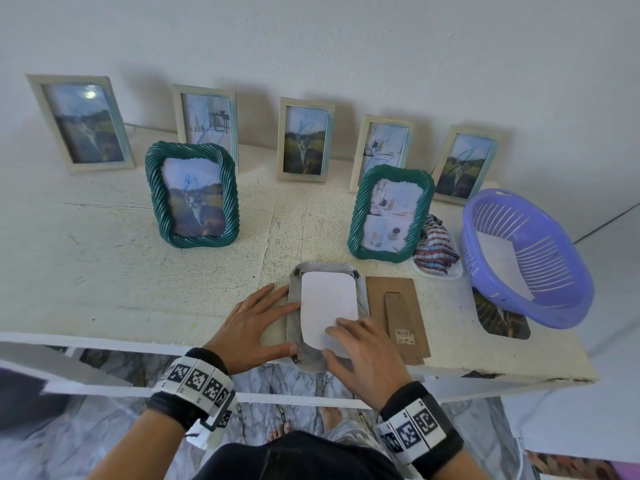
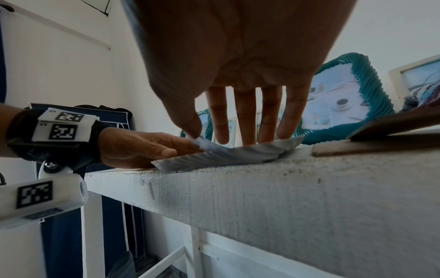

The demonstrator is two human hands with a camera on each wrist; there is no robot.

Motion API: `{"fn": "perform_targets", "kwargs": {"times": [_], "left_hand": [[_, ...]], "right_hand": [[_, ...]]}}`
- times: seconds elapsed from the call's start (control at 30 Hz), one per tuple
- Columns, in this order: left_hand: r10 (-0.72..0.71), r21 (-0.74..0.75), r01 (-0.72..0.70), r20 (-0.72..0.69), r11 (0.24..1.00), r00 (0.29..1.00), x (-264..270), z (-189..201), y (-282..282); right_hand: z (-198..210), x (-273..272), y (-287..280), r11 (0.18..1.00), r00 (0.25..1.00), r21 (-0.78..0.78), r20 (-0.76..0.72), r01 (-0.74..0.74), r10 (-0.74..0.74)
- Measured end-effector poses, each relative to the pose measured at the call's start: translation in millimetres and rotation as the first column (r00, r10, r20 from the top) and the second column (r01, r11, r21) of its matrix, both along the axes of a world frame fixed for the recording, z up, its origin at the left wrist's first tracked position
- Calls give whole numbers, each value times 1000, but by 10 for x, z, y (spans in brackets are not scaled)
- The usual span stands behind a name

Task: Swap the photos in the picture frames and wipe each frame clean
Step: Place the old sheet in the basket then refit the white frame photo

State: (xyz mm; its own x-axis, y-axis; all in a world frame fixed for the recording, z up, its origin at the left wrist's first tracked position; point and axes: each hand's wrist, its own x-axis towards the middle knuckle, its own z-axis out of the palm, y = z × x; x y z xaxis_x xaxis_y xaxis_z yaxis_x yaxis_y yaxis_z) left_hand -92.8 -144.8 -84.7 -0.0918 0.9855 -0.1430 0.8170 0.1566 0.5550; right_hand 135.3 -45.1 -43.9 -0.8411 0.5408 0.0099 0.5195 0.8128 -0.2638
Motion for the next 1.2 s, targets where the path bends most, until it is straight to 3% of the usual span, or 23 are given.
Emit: {"fn": "perform_targets", "kwargs": {"times": [0.3,0.5,0.67,0.8,0.93,1.03,1.13,1.2], "left_hand": [[-2,-5,2,-1,1000,1000,-2,12,-13],[-7,-4,7,-2,1000,1000,-13,-9,-10],[-11,-3,11,8,1000,1000,-17,-7,-10],[-6,-18,6,6,1000,1000,-12,-7,-1],[-10,-25,11,5,1000,1000,-12,-6,-1],[-13,-20,13,6,1000,1000,-21,-3,0],[-10,-7,10,30,1000,999,-40,35,6],[24,36,-26,68,999,997,-71,69,30]], "right_hand": [[39,-30,-12,995,984,-41,-150,91,-96],[122,-12,16,958,943,-211,-229,193,-241],[268,75,51,949,904,-191,-304,250,-299],[370,201,185,912,814,-175,-413,370,-409],[363,469,364,831,705,-325,-442,451,-555],[227,719,501,721,569,-522,-452,456,-687],[185,913,527,552,367,-744,-428,376,-826],[182,1059,508,496,297,-791,-407,357,-864]]}}
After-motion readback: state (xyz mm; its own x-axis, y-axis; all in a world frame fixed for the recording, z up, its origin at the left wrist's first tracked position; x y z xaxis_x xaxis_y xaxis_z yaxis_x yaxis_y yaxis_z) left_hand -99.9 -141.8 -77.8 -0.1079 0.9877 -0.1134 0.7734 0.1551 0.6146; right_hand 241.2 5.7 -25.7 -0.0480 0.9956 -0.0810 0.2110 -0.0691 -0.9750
